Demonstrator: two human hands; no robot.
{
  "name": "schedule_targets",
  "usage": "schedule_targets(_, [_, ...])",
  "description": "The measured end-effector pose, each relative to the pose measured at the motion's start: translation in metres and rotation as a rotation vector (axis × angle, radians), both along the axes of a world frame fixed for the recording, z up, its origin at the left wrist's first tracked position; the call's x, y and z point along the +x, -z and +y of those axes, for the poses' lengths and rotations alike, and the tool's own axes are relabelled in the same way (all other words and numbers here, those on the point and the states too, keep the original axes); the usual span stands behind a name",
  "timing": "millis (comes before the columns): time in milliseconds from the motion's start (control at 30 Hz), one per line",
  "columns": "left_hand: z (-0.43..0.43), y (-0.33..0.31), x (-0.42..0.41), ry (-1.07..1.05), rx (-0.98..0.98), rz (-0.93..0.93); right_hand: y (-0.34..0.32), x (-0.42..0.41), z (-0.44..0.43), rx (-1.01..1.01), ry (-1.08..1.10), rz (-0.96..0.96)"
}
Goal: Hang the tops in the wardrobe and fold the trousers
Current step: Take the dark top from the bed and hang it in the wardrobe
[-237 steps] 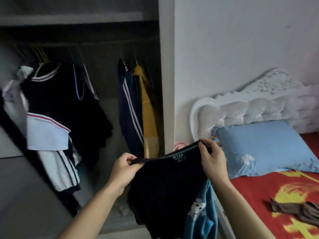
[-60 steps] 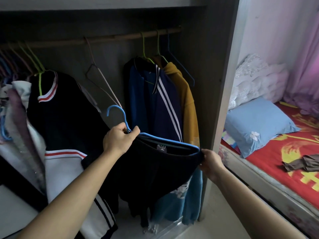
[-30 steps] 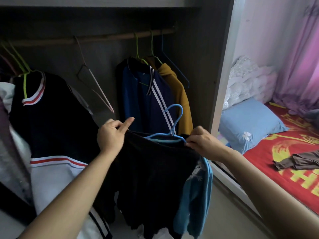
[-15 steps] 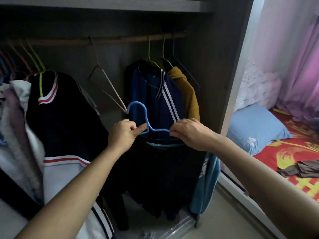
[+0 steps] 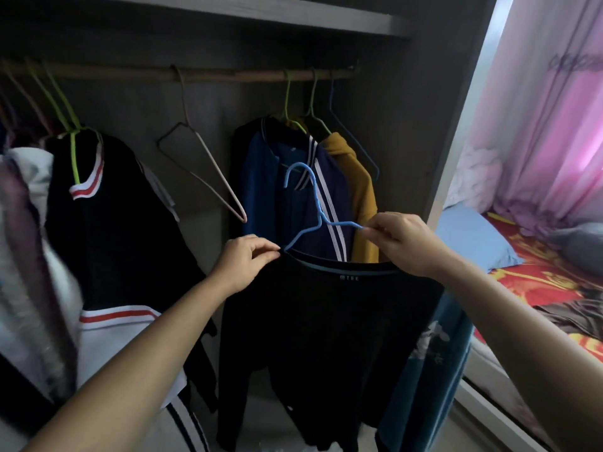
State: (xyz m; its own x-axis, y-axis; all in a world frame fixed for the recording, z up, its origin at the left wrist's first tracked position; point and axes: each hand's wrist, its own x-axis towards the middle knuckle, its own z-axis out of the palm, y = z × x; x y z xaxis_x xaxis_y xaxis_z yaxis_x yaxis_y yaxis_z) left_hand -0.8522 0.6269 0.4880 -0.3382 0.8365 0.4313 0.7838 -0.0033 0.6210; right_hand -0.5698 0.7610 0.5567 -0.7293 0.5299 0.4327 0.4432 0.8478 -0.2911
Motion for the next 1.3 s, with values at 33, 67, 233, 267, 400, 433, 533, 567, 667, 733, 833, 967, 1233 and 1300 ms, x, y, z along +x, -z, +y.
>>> schedule_targets(33, [0.005, 0.000, 0.002, 0.008, 0.005, 0.048, -0.005, 0.002, -0.003, -0.012, 0.042, 0.013])
schedule_targets(67, [0.010, -0.002, 0.004, 0.013, 0.015, 0.117, -0.010, 0.004, -0.007, -0.016, 0.082, 0.020])
schedule_targets(233, [0.024, -0.033, 0.006, 0.002, 0.180, 0.372, -0.046, 0.000, -0.032, -0.070, 0.261, 0.036])
schedule_targets(267, [0.023, -0.041, 0.004, -0.019, 0.224, 0.377, -0.052, -0.002, -0.034, -0.138, 0.288, 0.064])
schedule_targets(400, [0.015, -0.068, -0.008, -0.099, 0.304, 0.346, -0.061, -0.024, -0.020, -0.739, 0.236, 0.348])
schedule_targets(433, [0.013, -0.074, -0.011, -0.117, 0.315, 0.344, -0.062, -0.033, -0.012, -0.837, 0.213, 0.420])
schedule_targets(533, [0.012, -0.095, -0.027, -0.190, 0.399, 0.379, -0.069, -0.070, 0.007, -0.944, 0.129, 0.588])
schedule_targets(567, [0.012, -0.103, -0.033, -0.220, 0.423, 0.398, -0.072, -0.083, 0.012, -0.955, 0.093, 0.627])
schedule_targets(667, [0.015, -0.131, -0.055, -0.337, 0.380, 0.482, -0.081, -0.124, 0.026, -0.966, -0.028, 0.682])
schedule_targets(733, [0.019, -0.149, -0.072, -0.407, 0.271, 0.545, -0.089, -0.151, 0.039, -1.000, -0.094, 0.738])
schedule_targets(833, [0.030, -0.176, -0.099, -0.532, 0.115, 0.615, -0.103, -0.188, 0.054, -1.074, -0.256, 0.809])
schedule_targets(967, [0.055, -0.209, -0.125, -0.625, 0.027, 0.680, -0.114, -0.228, 0.067, -0.967, -0.384, 0.799])
schedule_targets(1233, [0.091, -0.200, -0.162, -0.747, -0.043, 0.785, -0.056, -0.274, 0.084, -0.357, -0.164, 0.428])
schedule_targets(1300, [0.094, -0.200, -0.164, -0.752, -0.046, 0.792, -0.045, -0.273, 0.092, -0.281, -0.133, 0.425])
